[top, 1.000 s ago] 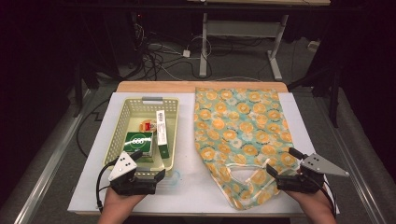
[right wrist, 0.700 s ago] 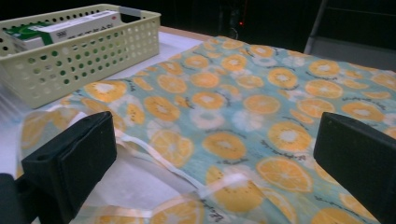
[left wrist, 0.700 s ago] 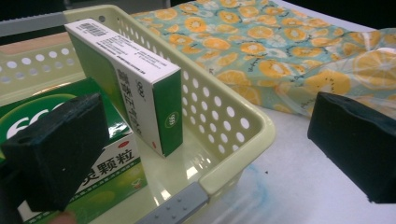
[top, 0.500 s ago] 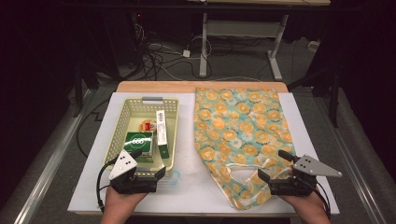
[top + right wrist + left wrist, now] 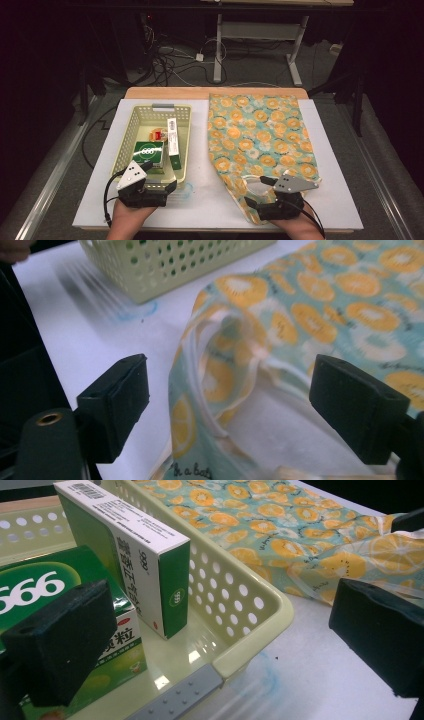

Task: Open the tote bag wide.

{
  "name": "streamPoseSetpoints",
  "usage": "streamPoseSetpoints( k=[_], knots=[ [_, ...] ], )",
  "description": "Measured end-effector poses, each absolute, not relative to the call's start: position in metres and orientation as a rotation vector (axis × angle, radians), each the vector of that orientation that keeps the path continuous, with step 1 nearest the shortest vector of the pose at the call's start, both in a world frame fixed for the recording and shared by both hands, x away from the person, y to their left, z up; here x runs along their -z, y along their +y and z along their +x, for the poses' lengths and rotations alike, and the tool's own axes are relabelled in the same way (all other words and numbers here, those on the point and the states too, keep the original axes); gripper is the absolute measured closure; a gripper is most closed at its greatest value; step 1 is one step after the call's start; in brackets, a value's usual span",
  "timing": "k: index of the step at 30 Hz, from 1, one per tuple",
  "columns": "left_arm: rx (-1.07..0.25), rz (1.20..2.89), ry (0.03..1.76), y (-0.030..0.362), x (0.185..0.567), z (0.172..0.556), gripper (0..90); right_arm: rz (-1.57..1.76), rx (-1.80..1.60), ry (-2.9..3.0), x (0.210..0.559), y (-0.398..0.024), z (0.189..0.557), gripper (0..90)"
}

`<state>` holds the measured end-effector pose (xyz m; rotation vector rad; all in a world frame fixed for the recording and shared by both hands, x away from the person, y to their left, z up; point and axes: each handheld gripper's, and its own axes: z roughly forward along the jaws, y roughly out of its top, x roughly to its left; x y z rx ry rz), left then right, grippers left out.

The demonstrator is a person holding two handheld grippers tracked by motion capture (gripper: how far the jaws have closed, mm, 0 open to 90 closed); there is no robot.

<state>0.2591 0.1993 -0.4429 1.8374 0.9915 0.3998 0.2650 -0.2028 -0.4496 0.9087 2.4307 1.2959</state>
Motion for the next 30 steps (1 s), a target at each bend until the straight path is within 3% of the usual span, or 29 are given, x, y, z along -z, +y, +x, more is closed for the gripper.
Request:
streamPoseSetpoints(
  k=[8, 11, 13, 16, 18, 26, 30],
  knots=[
    [-0.418, 1.852, 0.987, 0.198, 0.442, 0.254, 0.0, 0.919, -1.022, 2.645, 0.48, -0.187, 0.27, 33.5],
    [-0.414, 1.854, 1.001, 0.2, 0.443, 0.254, 0.0, 0.892, -1.015, 2.64, 0.48, -0.184, 0.271, 43.9],
    [-0.405, 1.865, 1.005, 0.201, 0.445, 0.254, 0.0, 0.865, -0.995, 2.632, 0.48, -0.182, 0.271, 54.5],
    [-0.407, 1.874, 1.005, 0.202, 0.446, 0.253, 0.0, 0.802, -1.004, 2.656, 0.479, -0.179, 0.271, 79.2],
    [-0.41, 1.87, 1.005, 0.202, 0.445, 0.253, 0.0, 0.782, -1.021, 2.659, 0.477, -0.174, 0.27, 86.5],
    [-0.408, 1.865, 1.007, 0.204, 0.445, 0.25, 0.0, 0.624, -1.131, 2.684, 0.466, -0.118, 0.257, 87.1],
    [-0.38, 1.894, 1.006, 0.203, 0.444, 0.25, 0.0, 0.588, -1.173, 2.709, 0.463, -0.099, 0.25, 67.9]
  ],
)
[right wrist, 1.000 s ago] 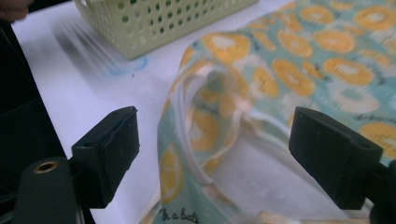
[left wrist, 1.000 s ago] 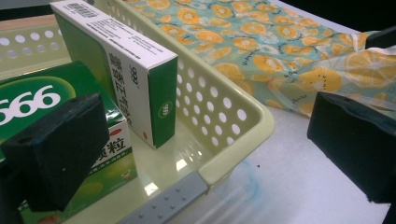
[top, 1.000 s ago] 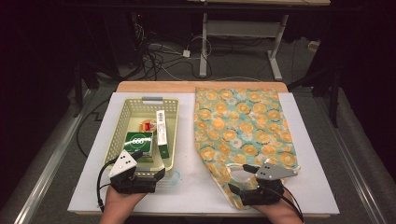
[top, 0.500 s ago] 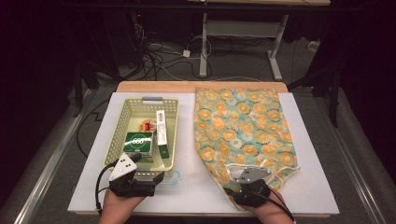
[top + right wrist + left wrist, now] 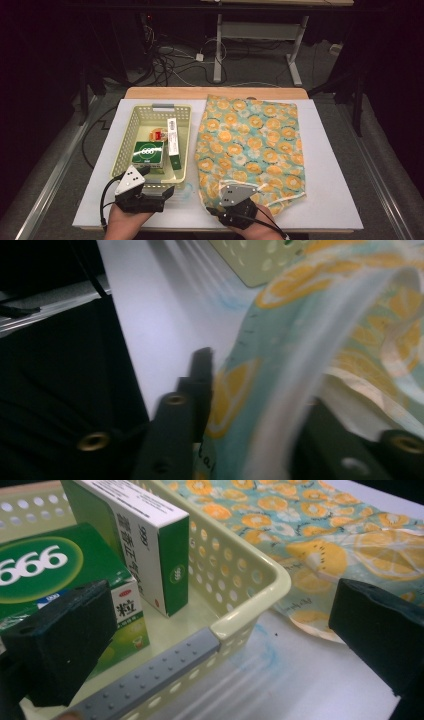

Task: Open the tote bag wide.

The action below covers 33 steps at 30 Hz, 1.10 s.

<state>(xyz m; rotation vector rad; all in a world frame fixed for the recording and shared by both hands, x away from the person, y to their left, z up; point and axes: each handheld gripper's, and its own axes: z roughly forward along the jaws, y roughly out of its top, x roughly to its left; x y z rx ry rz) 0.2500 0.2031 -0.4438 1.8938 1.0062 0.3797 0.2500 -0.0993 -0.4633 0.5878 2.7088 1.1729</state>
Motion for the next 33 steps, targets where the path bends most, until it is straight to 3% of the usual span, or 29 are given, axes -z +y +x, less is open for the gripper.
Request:
streamPoseSetpoints(
  k=[3, 7, 11, 15, 17, 22, 25, 33],
  knots=[
    [-0.379, 1.895, 0.996, 0.201, 0.442, 0.249, 0.0, 0.638, -1.21, 2.674, 0.457, -0.113, 0.246, 53.0],
    [-0.376, 1.895, 0.988, 0.199, 0.442, 0.252, 0.0, 0.689, -1.282, 2.599, 0.443, -0.147, 0.242, 42.3],
    [-0.374, 1.886, 0.993, 0.199, 0.442, 0.255, 0.0, 0.744, -1.325, 2.465, 0.422, -0.185, 0.236, 40.7],
    [-0.375, 1.879, 0.996, 0.198, 0.442, 0.255, 0.0, 0.872, -1.352, 2.335, 0.412, -0.228, 0.254, 40.0],
    [-0.375, 1.877, 0.995, 0.199, 0.442, 0.254, 0.0, 0.917, -1.321, 2.301, 0.414, -0.241, 0.262, 41.4],
    [-0.383, 1.876, 1.014, 0.204, 0.445, 0.248, 0.0, 1.289, -1.121, 2.137, 0.449, -0.318, 0.319, 42.6],
    [-0.389, 1.886, 1.024, 0.205, 0.448, 0.244, 0.0, 1.387, -1.012, 2.099, 0.465, -0.331, 0.341, 34.3],
    [-0.402, 1.878, 1.03, 0.208, 0.447, 0.234, 0.0, 1.54, -0.923, 2.062, 0.482, -0.336, 0.393, 36.2]
  ],
)
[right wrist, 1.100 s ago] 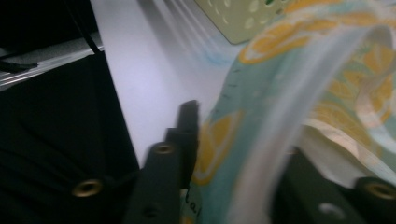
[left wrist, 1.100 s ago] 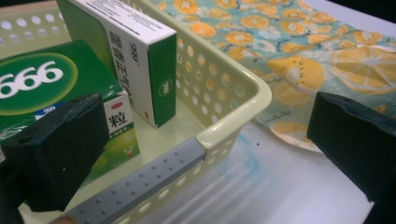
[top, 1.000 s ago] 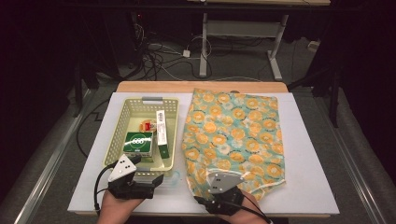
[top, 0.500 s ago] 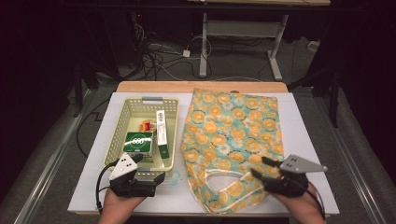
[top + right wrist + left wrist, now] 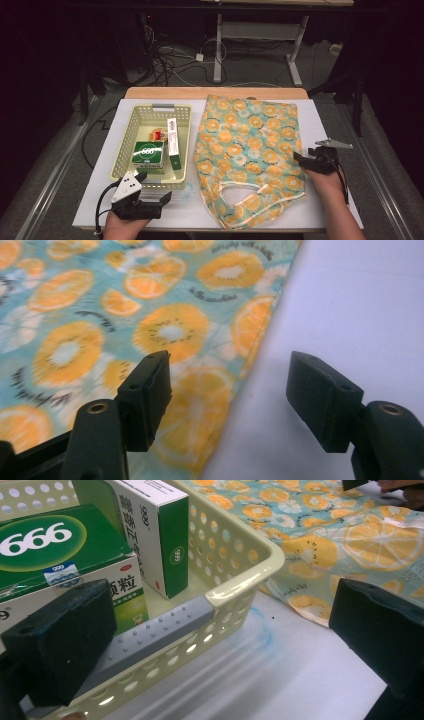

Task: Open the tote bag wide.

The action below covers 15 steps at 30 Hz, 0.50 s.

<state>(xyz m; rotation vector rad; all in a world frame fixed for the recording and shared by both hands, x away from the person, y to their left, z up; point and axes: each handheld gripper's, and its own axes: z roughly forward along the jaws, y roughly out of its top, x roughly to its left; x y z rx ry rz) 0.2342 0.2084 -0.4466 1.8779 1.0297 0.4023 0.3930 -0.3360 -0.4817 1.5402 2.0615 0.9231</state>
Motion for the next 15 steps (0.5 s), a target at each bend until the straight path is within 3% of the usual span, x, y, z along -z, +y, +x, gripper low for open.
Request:
streamPoseSetpoints(
  k=[8, 9, 12, 14, 15],
  knots=[
    [-0.404, 1.859, 1.013, 0.206, 0.44, 0.236, 0.0, 1.511, -0.869, 2.083, 0.483, -0.333, 0.414, 48.1],
    [-0.403, 1.859, 1.015, 0.205, 0.44, 0.238, 0.0, 1.474, -0.824, 2.081, 0.483, -0.329, 0.413, 59.2],
    [-0.396, 1.86, 1.015, 0.203, 0.441, 0.24, 0.0, 1.44, -0.84, 2.112, 0.483, -0.329, 0.412, 78.6],
    [-0.392, 1.858, 1.01, 0.201, 0.441, 0.24, 0.0, 1.422, -0.851, 2.14, 0.482, -0.328, 0.412, 90.0],
    [-0.39, 1.857, 1.006, 0.199, 0.441, 0.239, 0.0, 1.413, -0.858, 2.153, 0.483, -0.328, 0.412, 90.0]
  ],
)
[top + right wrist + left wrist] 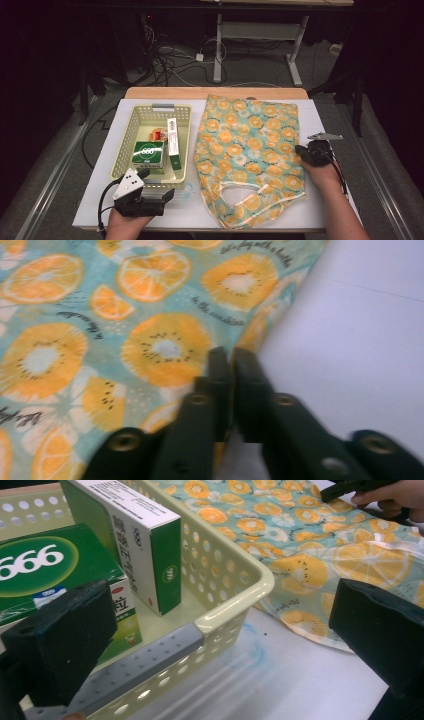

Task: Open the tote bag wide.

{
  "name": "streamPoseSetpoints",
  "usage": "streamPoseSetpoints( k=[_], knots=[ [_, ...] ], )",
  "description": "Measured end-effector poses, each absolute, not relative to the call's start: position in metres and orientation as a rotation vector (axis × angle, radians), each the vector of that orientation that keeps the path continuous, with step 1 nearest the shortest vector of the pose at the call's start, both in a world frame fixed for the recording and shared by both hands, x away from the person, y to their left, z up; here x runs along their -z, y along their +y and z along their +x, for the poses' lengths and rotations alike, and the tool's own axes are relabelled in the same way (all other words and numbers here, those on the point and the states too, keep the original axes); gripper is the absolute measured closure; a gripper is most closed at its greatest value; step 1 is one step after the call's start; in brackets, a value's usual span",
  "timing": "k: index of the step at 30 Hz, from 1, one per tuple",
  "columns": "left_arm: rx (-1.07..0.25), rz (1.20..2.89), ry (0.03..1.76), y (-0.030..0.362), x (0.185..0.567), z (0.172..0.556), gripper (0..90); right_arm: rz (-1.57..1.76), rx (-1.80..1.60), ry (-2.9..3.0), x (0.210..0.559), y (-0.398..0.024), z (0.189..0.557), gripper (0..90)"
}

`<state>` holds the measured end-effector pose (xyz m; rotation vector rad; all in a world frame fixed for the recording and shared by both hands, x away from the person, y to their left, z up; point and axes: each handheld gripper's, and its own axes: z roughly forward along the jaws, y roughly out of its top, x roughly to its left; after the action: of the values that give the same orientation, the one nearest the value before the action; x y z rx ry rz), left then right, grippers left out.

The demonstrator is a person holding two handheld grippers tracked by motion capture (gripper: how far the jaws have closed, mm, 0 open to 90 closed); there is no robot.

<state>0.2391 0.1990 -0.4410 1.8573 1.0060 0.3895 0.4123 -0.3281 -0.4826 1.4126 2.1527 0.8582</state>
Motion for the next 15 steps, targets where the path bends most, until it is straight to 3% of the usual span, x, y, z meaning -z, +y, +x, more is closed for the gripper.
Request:
streamPoseSetpoints(
  k=[7, 15],
  knots=[
    [-0.376, 1.885, 0.98, 0.189, 0.441, 0.239, 0.0, 1.402, -0.87, 2.111, 0.478, -0.338, 0.4, 90.0],
    [-0.38, 1.896, 0.965, 0.189, 0.441, 0.247, 0.0, 1.394, -0.887, 2.094, 0.471, -0.371, 0.35, 90.0]
  ],
)
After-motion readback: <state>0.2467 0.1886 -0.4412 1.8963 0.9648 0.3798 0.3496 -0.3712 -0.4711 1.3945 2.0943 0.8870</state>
